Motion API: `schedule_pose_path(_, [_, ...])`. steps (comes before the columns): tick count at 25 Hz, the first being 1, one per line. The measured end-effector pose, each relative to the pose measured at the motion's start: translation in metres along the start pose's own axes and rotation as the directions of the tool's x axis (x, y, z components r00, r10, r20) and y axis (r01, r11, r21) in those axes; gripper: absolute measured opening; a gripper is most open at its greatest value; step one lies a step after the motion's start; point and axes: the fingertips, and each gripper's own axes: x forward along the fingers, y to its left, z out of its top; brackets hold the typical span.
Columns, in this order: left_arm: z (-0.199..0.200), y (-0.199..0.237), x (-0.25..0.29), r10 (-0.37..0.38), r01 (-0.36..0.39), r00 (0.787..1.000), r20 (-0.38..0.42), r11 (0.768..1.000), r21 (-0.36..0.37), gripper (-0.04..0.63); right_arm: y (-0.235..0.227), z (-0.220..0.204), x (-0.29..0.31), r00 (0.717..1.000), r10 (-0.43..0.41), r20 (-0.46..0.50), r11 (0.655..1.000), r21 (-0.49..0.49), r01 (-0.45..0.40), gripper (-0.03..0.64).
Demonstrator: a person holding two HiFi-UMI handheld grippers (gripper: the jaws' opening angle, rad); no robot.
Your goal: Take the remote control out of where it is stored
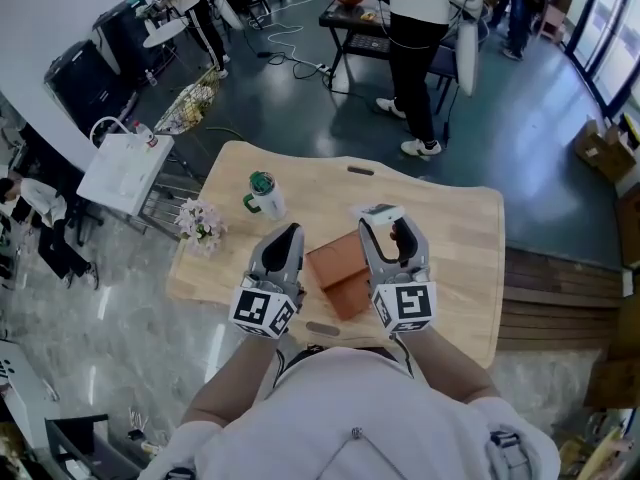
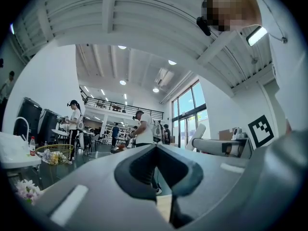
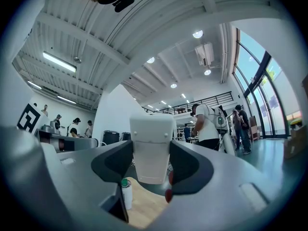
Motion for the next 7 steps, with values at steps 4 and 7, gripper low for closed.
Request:
schedule_pose_path(4, [0.0012, -0.0023, 0.0029, 0.004, -0.004, 1.000, -0.010, 1.000, -0.007, 0.002, -0.0036, -0.0003, -0.0006, 1.000, -0.001, -0.005, 1.000, 0.000, 0.001, 0.272])
schedule_pose_path(7, [-0.0020, -0.0025, 0.0083, 0.007, -0.007, 1.000, -0.010, 1.000, -0.007, 0.002, -0.0095, -0.0043, 0.0016, 1.000, -0.001, -0.008, 1.000, 0.003, 0.001, 0.272])
